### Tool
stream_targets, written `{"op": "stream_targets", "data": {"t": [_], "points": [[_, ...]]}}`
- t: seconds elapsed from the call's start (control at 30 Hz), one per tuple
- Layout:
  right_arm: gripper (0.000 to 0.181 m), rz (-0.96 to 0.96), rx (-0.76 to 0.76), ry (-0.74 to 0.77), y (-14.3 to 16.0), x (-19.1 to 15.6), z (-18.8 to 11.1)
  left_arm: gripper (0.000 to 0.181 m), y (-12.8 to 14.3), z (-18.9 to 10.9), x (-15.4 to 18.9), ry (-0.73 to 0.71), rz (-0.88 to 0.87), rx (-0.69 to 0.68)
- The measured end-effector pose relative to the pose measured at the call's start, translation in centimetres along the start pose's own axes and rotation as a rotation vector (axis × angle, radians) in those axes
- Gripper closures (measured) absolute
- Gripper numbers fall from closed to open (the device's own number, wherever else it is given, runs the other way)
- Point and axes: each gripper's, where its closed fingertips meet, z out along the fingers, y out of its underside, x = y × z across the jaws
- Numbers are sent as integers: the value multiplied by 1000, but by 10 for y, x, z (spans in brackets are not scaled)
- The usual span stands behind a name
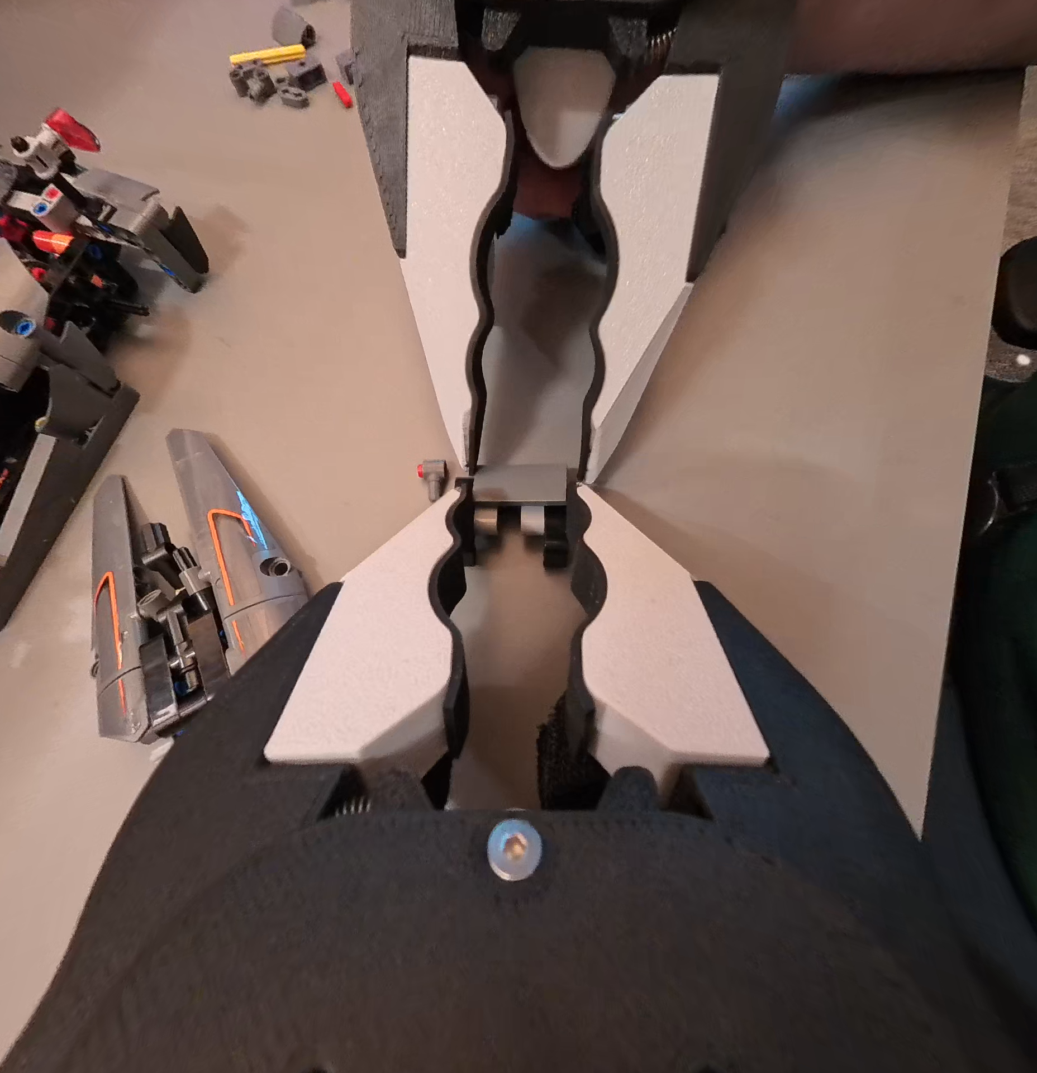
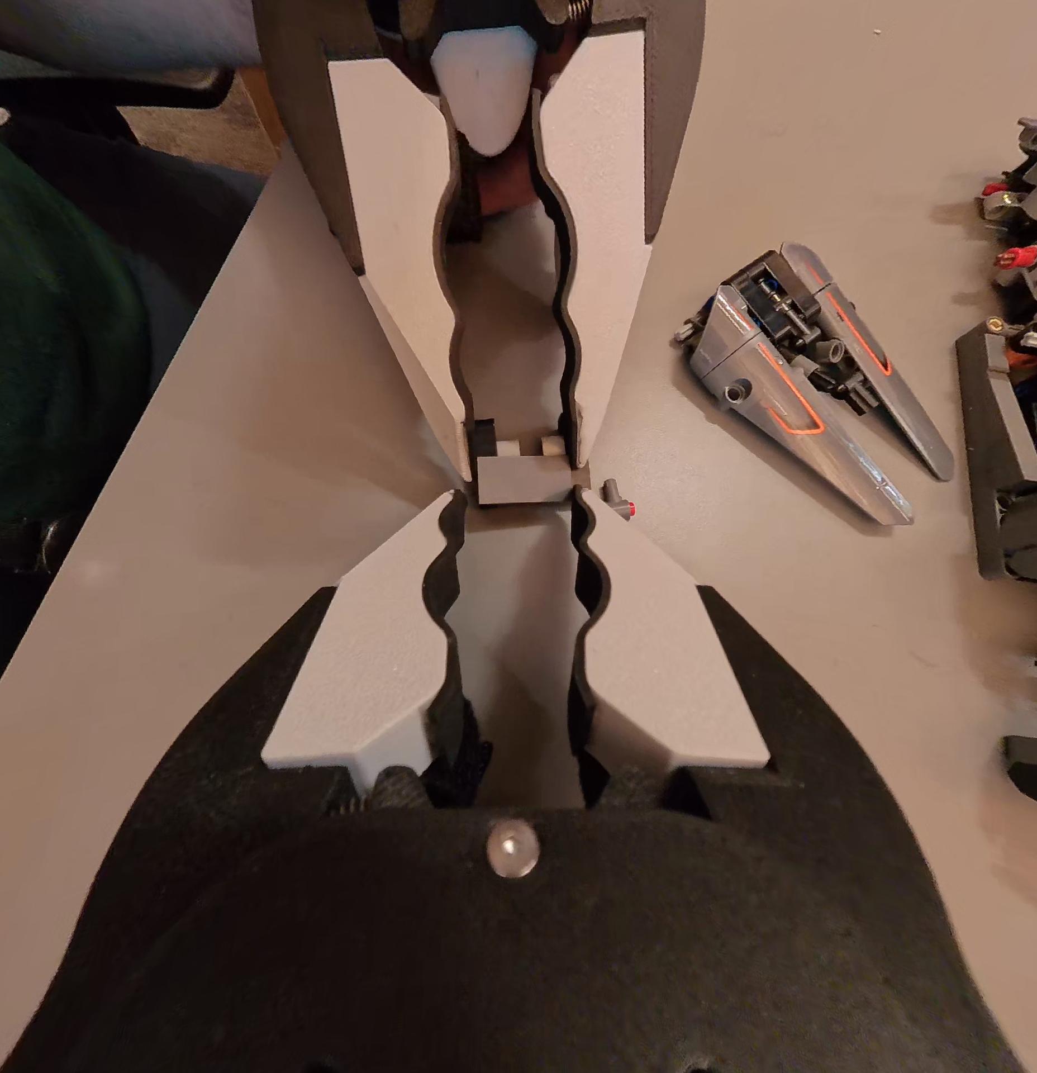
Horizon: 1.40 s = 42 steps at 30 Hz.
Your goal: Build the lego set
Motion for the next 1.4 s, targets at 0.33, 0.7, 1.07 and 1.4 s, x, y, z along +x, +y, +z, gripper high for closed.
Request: {"op": "stream_targets", "data": {"t": [0.33,0.7,1.07,1.4], "points": [[143,33,9,-3,0,2,0,151,-1,1,2,2,46,11],[142,-15,-43,3,6,-2,7,151,-1,2,8,21,84,22],[143,-23,-64,-5,7,-6,7,151,-5,1,10,4,105,48],[143,-36,-70,0,6,-9,8,151,-5,-2,10,3,126,51]]}}
